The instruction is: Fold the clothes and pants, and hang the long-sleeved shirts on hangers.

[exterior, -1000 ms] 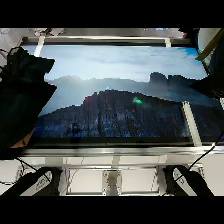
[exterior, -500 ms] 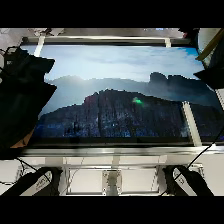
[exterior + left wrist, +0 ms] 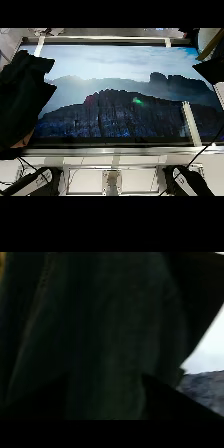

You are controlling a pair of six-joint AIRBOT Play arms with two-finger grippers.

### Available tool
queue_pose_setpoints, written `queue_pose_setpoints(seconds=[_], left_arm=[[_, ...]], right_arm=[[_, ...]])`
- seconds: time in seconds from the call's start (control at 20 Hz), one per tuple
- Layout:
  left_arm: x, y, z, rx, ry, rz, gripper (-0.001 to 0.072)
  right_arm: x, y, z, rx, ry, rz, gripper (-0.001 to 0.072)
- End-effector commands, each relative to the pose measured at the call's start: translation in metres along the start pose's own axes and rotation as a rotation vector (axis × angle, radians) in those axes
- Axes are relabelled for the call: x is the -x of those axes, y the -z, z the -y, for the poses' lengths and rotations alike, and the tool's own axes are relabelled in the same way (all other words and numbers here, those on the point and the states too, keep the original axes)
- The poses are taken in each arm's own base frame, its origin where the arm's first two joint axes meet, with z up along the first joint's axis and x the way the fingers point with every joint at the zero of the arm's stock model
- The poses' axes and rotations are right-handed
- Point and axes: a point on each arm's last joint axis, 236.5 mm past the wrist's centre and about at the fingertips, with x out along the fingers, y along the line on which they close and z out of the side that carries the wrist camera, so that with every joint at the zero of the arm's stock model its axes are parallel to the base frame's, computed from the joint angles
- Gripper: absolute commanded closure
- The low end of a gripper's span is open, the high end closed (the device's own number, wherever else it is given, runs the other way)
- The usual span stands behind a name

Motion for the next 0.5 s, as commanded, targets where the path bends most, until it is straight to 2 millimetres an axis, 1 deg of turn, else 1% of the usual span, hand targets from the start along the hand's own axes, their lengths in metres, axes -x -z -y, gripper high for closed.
queue_pose_setpoints(seconds=[0.0, 0.05, 0.1, 0.15, 0.25, 0.35, 0.4, 0.45], left_arm=[[-0.023, 0.061, -0.052, 0.108, -0.089, -0.218, 0.0083], [-0.029, 0.080, -0.060, 0.135, -0.097, -0.287, 0.0083], [-0.033, 0.093, -0.066, 0.153, -0.101, -0.331, 0.0083], [-0.038, 0.102, -0.072, 0.168, -0.107, -0.357, 0.0083], [-0.045, 0.110, -0.078, 0.184, -0.113, -0.378, 0.0083], [-0.052, 0.115, -0.077, 0.184, -0.107, -0.403, 0.0087], [-0.054, 0.118, -0.071, 0.190, -0.088, -0.419, 0.0143], [-0.056, 0.120, -0.061, 0.196, -0.049, -0.431, 0.0333]], right_arm=[[-0.007, 0.008, -0.003, -0.015, -0.034, -0.046, 0.0240], [-0.011, 0.010, -0.003, -0.023, -0.050, -0.064, 0.0225], [-0.015, 0.011, -0.003, -0.033, -0.067, -0.079, 0.0222], [-0.021, 0.012, -0.002, -0.049, -0.079, -0.091, 0.0221], [-0.030, 0.012, 0.000, -0.069, -0.101, -0.108, 0.0221], [-0.038, 0.012, 0.003, -0.086, -0.116, -0.124, 0.0221], [-0.042, 0.012, 0.004, -0.093, -0.124, -0.130, 0.0222], [-0.045, 0.011, 0.006, -0.098, -0.126, -0.130, 0.0222]])
